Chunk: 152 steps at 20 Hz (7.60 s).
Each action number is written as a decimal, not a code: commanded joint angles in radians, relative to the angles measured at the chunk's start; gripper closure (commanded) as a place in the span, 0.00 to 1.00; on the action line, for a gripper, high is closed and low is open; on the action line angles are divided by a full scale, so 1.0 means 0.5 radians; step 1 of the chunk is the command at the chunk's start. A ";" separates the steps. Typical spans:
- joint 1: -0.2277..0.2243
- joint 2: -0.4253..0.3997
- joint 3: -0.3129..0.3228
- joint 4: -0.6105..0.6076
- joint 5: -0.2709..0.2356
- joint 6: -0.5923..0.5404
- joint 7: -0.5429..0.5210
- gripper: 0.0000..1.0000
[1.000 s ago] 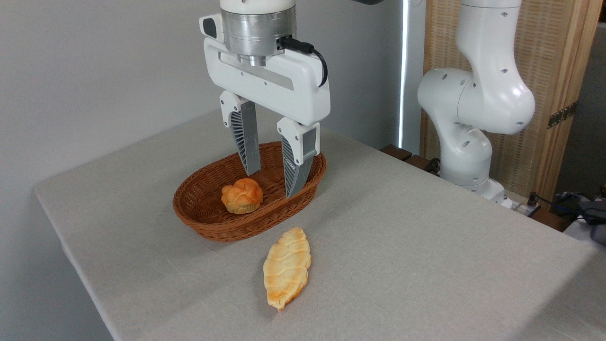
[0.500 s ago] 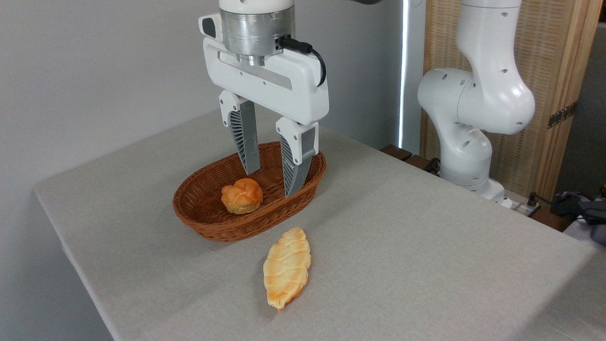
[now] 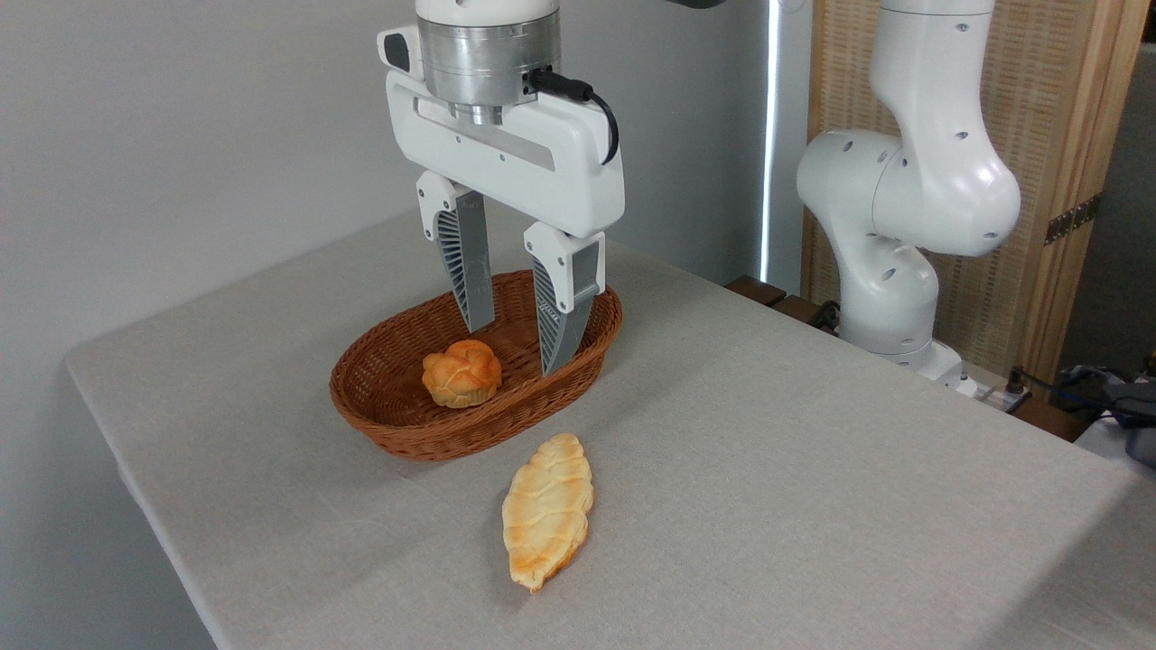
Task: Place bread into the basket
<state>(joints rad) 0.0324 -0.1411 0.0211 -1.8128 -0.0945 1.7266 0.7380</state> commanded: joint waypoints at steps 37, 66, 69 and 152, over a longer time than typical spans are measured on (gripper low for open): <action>-0.037 0.175 0.121 -0.362 -0.007 0.544 -0.816 0.00; -0.089 0.356 0.093 -0.495 0.082 0.753 -0.786 0.01; -0.089 0.356 0.093 -0.495 0.082 0.753 -0.783 0.19; -0.089 0.135 -0.741 -0.194 -0.004 0.201 -0.737 0.26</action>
<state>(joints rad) -0.0194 -0.0639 -0.3175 -1.9147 -0.0850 1.8768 0.3519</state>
